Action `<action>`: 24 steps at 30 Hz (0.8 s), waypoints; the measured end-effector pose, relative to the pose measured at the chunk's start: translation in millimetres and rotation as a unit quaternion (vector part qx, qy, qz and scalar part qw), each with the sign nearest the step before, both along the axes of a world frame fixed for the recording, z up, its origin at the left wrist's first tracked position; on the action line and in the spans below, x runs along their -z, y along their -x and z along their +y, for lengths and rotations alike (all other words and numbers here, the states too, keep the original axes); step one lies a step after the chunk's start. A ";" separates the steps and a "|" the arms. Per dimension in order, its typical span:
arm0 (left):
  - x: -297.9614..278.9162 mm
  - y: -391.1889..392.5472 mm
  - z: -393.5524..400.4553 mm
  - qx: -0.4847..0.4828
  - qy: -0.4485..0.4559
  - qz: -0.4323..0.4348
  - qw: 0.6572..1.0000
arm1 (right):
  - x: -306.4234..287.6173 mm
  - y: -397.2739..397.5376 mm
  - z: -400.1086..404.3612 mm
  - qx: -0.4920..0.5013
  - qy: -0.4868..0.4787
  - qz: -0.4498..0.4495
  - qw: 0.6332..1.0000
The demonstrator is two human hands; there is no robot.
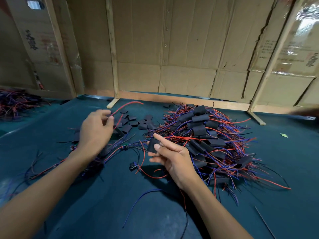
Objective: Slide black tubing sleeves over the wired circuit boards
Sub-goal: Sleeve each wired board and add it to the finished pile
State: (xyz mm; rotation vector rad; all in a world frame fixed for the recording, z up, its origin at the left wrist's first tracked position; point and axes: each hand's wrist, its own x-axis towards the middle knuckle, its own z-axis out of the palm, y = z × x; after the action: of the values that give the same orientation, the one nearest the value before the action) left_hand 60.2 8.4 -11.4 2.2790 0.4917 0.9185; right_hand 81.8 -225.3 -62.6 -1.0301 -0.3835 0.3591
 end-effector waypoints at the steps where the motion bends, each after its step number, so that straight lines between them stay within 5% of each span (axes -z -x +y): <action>1: -6.9 -0.2 -1.8 0.003 -0.001 -0.039 0.999 | -0.9 0.9 -0.3 0.001 0.000 -0.003 1.000; 4: -29.1 -2.7 -6.4 -0.001 0.005 -0.121 0.993 | -3.2 2.4 -0.5 0.001 -0.005 0.003 1.000; 7: -46.8 -11.0 -20.1 0.082 0.212 -0.216 0.950 | -5.5 1.3 -1.7 -0.008 -0.022 0.025 0.999; 9: -51.3 -17.8 -30.7 0.161 0.410 -0.235 0.867 | -6.9 0.5 -2.5 -0.009 -0.043 0.038 0.998; 12: -42.3 -27.4 -44.7 0.267 0.631 -0.237 0.688 | -7.5 -1.7 -5.6 -0.004 -0.075 0.041 0.996; 17: 3.0 -35.5 -58.4 0.321 0.806 -0.237 0.436 | -9.4 -4.1 -10.5 0.024 -0.081 0.039 0.996; 21: 28.8 -31.6 -62.7 0.318 0.821 -0.260 0.397 | -8.3 -4.9 -8.3 0.044 -0.070 0.027 0.996; 24: 34.9 -27.4 -68.9 0.334 0.785 -0.224 0.472 | -7.1 -1.5 -3.7 0.043 -0.051 0.009 0.998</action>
State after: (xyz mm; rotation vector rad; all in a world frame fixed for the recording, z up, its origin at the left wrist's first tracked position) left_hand 87.5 -60.4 -46.3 0.2948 0.0052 0.2153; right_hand 83.3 -229.0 -55.5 -0.9404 -0.3367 0.2685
